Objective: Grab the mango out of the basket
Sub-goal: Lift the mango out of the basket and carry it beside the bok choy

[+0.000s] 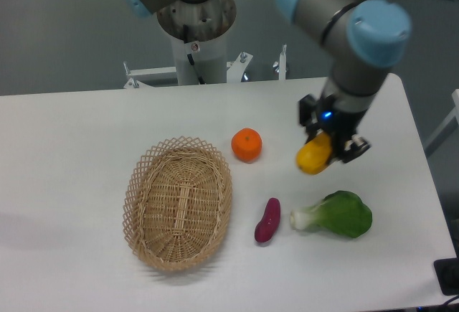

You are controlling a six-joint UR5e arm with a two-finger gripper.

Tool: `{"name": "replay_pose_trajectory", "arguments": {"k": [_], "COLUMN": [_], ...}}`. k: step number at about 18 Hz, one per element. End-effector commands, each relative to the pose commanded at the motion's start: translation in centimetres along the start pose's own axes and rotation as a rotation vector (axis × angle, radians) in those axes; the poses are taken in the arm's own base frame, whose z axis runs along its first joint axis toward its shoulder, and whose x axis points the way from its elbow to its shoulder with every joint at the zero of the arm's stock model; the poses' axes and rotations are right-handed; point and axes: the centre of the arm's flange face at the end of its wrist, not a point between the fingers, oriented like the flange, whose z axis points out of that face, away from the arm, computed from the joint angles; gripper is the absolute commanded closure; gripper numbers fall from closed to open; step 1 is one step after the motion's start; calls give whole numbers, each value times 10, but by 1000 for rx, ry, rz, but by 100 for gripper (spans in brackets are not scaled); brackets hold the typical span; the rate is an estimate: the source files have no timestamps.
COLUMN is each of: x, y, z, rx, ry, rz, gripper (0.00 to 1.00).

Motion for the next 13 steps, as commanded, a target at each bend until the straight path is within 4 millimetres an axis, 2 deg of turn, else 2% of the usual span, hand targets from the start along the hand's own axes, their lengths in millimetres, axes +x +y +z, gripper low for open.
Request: {"name": "replay_pose_trajectory", "arguments": {"k": [4, 13], "x": [-6, -10], "y": [7, 8], "z": [-5, -4], "rx": [-1, 0], "ry": [-13, -18], "rz": [-8, -9], "gripper": [51, 51]}}
